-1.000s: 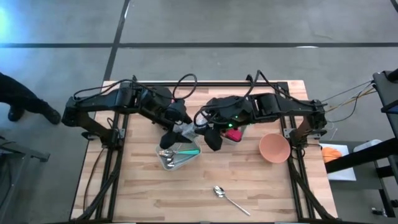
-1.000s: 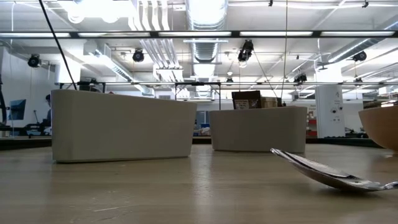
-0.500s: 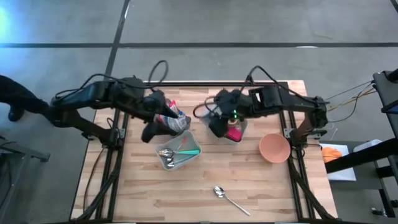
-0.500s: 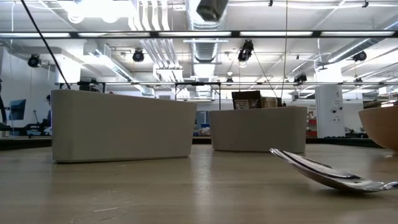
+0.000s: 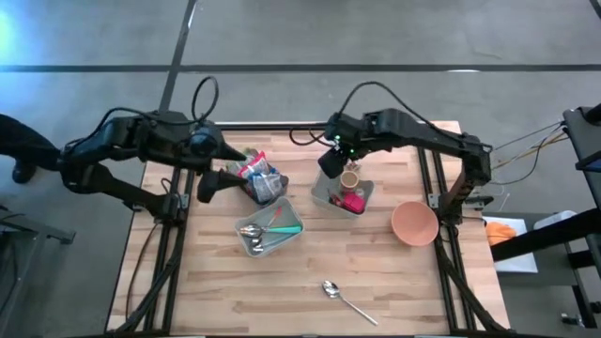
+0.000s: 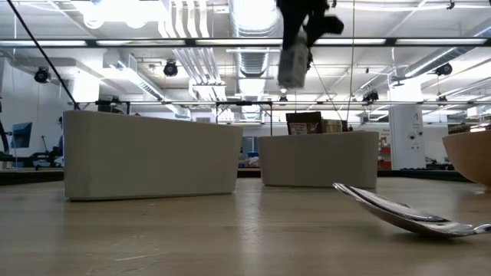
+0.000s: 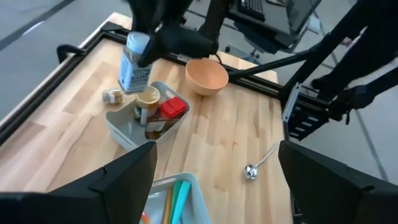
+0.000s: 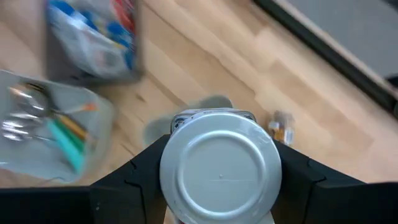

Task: Pick & Place Food Item
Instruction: Put the white seasoning bottle into the top gray bin

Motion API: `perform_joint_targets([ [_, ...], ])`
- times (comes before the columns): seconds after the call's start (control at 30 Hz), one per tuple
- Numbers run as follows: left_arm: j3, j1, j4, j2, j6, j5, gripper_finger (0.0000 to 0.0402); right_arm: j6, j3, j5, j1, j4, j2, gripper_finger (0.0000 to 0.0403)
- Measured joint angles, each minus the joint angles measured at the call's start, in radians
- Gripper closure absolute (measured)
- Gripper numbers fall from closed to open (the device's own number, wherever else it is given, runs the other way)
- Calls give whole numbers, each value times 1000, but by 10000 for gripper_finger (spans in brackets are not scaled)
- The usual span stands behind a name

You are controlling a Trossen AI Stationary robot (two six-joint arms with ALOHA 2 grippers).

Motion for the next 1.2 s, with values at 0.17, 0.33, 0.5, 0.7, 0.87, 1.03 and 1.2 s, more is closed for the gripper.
perform_joint_targets([
  [0.17,0,0,-22,-4,1,-41,63,10,-170,-52,-33,95,1,207],
  [0.33,0,0,-23,-5,18,-45,63,30,-308,-49,-45,210,1,207],
  [0.5,0,0,-22,-5,31,-46,63,-21,-387,-42,-48,277,1,207],
  [0.7,0,0,-22,-5,34,-46,63,-112,-448,-53,-47,357,2,207],
  [0.87,0,0,-20,-4,34,-46,63,-204,-496,-57,-50,426,1,207],
  [1.03,0,0,-20,-4,31,-46,63,-286,-505,-61,-52,442,42,207],
  [1.2,0,0,-21,-4,30,-46,63,-339,-483,-82,-52,449,113,207],
])
